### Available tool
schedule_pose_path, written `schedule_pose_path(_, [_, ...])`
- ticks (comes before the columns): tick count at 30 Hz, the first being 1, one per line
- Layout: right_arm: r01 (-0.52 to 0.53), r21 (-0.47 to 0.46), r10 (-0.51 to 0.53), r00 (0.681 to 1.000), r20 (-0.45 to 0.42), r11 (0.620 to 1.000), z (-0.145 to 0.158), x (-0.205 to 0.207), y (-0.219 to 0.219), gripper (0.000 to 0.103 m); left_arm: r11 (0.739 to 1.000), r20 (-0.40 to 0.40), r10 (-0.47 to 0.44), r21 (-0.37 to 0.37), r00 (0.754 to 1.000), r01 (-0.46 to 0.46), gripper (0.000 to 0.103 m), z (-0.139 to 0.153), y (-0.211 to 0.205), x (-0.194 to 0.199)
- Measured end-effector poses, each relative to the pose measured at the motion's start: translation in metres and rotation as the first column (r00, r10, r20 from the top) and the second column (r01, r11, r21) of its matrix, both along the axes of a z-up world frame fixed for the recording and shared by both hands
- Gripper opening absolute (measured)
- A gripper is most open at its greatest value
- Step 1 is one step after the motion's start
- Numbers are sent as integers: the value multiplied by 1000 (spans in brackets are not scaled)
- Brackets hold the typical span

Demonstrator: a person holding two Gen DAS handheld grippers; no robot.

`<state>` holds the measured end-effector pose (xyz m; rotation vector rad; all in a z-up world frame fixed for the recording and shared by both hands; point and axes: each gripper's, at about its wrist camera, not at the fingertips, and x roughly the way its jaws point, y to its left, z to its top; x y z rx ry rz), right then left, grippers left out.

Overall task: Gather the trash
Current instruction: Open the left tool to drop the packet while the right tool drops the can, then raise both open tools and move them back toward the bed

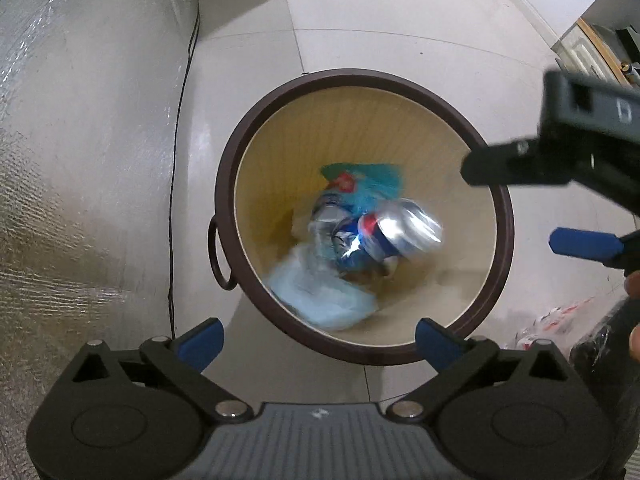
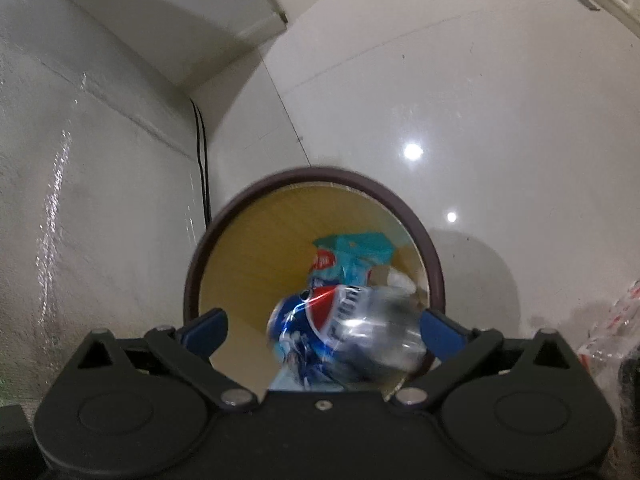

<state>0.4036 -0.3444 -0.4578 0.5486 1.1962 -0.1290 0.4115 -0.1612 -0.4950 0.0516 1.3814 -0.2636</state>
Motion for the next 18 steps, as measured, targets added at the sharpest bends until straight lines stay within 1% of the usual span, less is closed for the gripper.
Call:
schedule_pose_path(8, [-88, -97, 81, 994, -74, 991, 2, -7, 2, 103, 1000, 14, 13, -15, 1000, -13, 101, 14, 4, -4])
schedule_pose_path(13, [-147, -134, 135, 986, -94, 980, 9, -14, 3, 103, 1000, 30, 17, -18, 999, -16, 103, 27, 6, -9])
schedule_pose_path(18, [-163, -181, 148, 984, -96, 970, 23, -26, -4, 103, 1000, 47, 15, -15, 999, -14, 103, 41, 7, -17])
